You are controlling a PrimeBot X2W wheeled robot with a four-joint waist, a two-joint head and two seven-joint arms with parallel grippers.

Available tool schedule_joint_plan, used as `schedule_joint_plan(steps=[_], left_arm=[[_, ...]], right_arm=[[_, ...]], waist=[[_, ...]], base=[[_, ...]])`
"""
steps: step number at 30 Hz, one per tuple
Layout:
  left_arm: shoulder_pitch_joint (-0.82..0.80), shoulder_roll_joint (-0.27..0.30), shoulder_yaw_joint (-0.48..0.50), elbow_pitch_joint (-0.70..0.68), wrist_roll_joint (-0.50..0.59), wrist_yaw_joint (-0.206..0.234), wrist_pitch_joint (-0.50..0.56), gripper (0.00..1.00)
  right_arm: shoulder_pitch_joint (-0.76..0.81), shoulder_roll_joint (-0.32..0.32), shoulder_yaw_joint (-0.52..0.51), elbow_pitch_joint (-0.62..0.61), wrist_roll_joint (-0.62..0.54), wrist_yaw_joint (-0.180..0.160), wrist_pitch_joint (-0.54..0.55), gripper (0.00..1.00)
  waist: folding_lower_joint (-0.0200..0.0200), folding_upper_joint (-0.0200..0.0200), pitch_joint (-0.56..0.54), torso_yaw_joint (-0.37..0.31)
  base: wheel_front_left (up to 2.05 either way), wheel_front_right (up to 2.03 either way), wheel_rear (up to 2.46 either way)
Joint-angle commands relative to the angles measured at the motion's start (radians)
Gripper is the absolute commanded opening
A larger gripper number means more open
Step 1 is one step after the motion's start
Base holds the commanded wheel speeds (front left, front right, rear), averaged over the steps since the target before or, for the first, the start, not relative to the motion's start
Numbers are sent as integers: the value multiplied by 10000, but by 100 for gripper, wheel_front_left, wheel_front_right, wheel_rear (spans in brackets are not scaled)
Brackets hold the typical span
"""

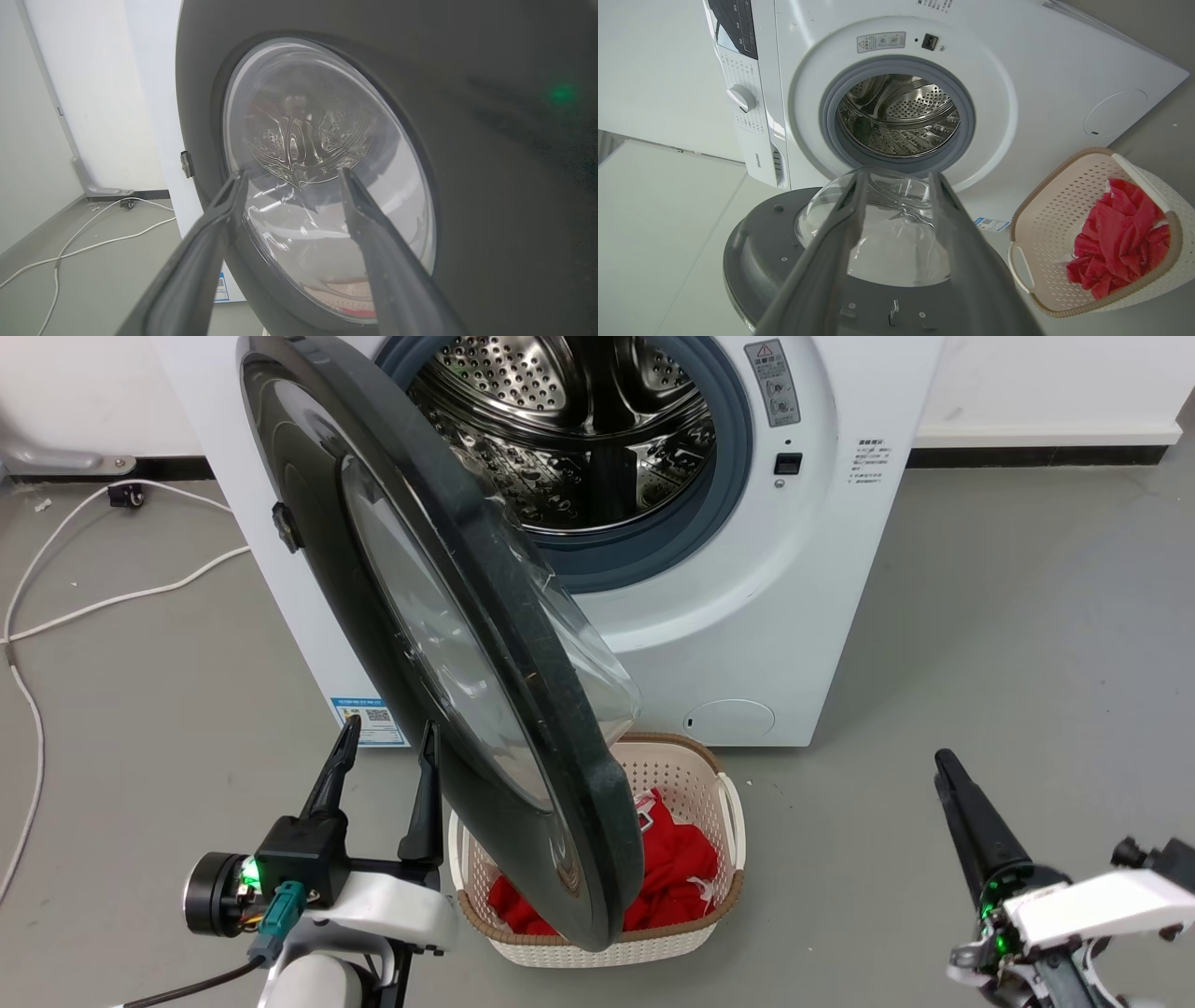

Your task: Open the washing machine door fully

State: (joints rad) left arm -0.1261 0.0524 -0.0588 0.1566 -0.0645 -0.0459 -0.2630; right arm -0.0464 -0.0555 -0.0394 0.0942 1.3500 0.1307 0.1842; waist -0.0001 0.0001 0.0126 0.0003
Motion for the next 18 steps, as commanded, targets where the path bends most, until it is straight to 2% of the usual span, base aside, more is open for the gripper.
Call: schedule_joint_plan(steps=[1,5,8,14,18], left_arm=[[134,14,25,3,40,-38,-26,100],[206,11,60,11,60,-49,-26,100],[235,6,51,17,60,-67,-26,100],[278,2,53,31,36,-58,-26,100],[321,-2,61,-3,8,-53,-26,100]], right_arm=[[139,52,57,-67,-15,0,-186,100],[497,60,494,-159,-665,0,-1166,100],[487,58,629,-91,-1827,0,-2021,100],[144,-38,69,-18,-5820,0,-3618,100],[18,6,-557,-603,-8949,-1,-3963,100]], waist=[[1,-1,-15,5],[1,-1,-80,33],[1,-1,-113,70],[1,-1,-152,110],[1,-1,-152,105]], base=[[0,0,0],[0,0,0],[0,0,0],[0,0,0],[0,0,0]])
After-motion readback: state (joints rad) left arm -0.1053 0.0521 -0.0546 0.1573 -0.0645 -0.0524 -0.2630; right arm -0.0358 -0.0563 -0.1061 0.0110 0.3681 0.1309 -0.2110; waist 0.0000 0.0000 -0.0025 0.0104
